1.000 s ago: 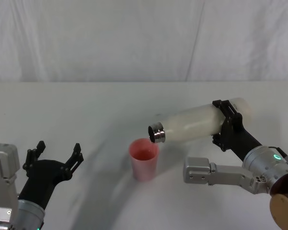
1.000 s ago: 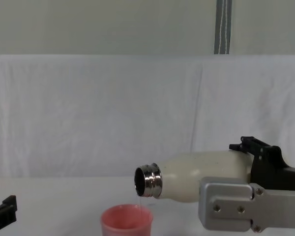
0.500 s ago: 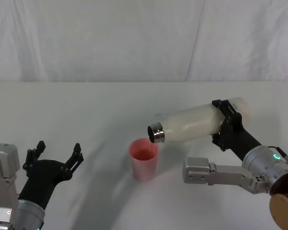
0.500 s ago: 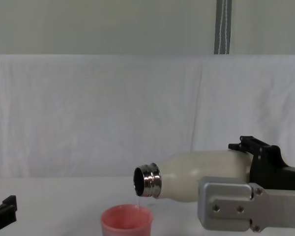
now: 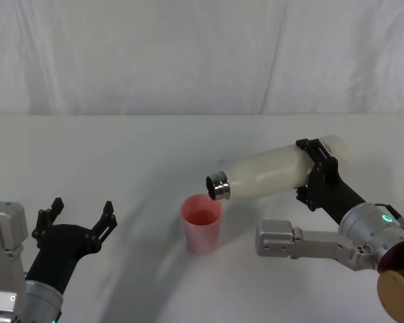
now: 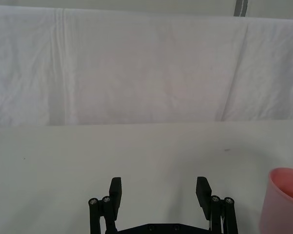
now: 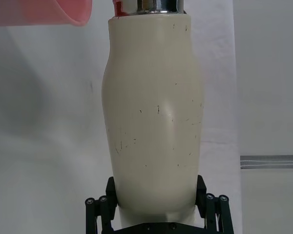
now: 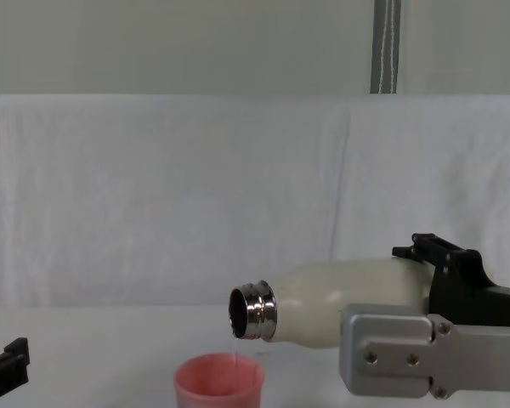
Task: Grasp the thermos with one hand and pour water into the cup lid.
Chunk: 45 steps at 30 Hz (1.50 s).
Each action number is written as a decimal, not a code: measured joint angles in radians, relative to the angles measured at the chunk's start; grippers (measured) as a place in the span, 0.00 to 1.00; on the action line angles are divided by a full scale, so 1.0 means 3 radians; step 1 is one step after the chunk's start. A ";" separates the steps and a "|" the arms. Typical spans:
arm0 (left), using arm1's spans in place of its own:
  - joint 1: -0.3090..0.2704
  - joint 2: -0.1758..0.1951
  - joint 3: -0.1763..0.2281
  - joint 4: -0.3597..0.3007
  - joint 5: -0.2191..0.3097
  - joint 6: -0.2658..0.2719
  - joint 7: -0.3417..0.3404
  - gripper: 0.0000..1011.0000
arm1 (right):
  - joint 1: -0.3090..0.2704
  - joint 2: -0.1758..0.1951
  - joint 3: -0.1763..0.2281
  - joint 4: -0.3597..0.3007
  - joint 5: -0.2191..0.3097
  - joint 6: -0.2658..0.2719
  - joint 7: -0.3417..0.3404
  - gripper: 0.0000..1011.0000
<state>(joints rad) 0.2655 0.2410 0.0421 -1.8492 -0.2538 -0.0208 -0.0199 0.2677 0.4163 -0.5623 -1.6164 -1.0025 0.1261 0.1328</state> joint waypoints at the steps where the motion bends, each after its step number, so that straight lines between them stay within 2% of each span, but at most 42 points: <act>1: 0.0000 0.0000 0.0000 0.0000 0.0000 0.0000 0.0000 0.99 | 0.0001 0.0000 -0.0001 0.0001 0.0000 0.0000 0.0000 0.94; 45: 0.0000 0.0000 0.0000 0.0000 0.0000 0.0000 0.0000 0.99 | -0.0012 0.0008 -0.0011 -0.0008 -0.0005 0.0011 0.0012 0.94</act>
<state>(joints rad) 0.2655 0.2409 0.0421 -1.8492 -0.2538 -0.0208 -0.0199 0.2642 0.4187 -0.5655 -1.6188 -1.0039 0.1293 0.1363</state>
